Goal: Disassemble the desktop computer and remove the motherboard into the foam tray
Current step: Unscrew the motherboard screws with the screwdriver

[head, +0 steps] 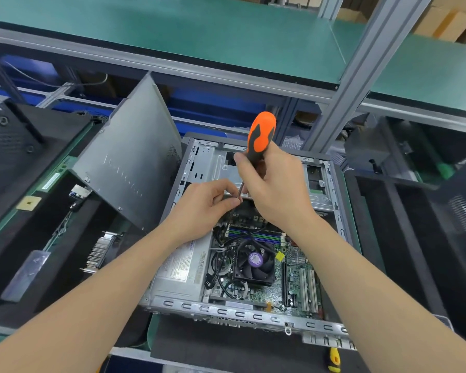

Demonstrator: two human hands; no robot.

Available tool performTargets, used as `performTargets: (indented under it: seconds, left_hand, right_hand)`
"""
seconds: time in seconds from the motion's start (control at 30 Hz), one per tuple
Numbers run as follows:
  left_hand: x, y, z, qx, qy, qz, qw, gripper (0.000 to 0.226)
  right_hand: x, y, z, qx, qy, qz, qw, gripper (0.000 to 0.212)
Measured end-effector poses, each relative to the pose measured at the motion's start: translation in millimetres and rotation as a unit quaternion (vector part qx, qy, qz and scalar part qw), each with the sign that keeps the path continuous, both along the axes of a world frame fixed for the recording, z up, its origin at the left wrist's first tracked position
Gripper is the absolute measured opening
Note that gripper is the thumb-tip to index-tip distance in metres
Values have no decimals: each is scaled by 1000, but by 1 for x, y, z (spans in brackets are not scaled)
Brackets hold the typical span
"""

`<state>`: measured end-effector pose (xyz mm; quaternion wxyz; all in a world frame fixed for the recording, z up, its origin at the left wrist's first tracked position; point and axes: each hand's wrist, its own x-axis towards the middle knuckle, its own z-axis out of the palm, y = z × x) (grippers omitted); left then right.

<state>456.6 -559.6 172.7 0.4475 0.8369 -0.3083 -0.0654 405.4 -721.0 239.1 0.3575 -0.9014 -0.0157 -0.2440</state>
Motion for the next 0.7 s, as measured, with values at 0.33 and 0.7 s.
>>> performTargets:
  seconds: [0.33,0.7]
  left_hand:
    - [-1,1,3,1,-9,8,1000,4]
    - [-2,3,5,1,-3,-3,1000,11]
  right_hand:
    - [1,2,2,5,2,9,1000,27]
    - [0,-6,12,0,65,85,994,16]
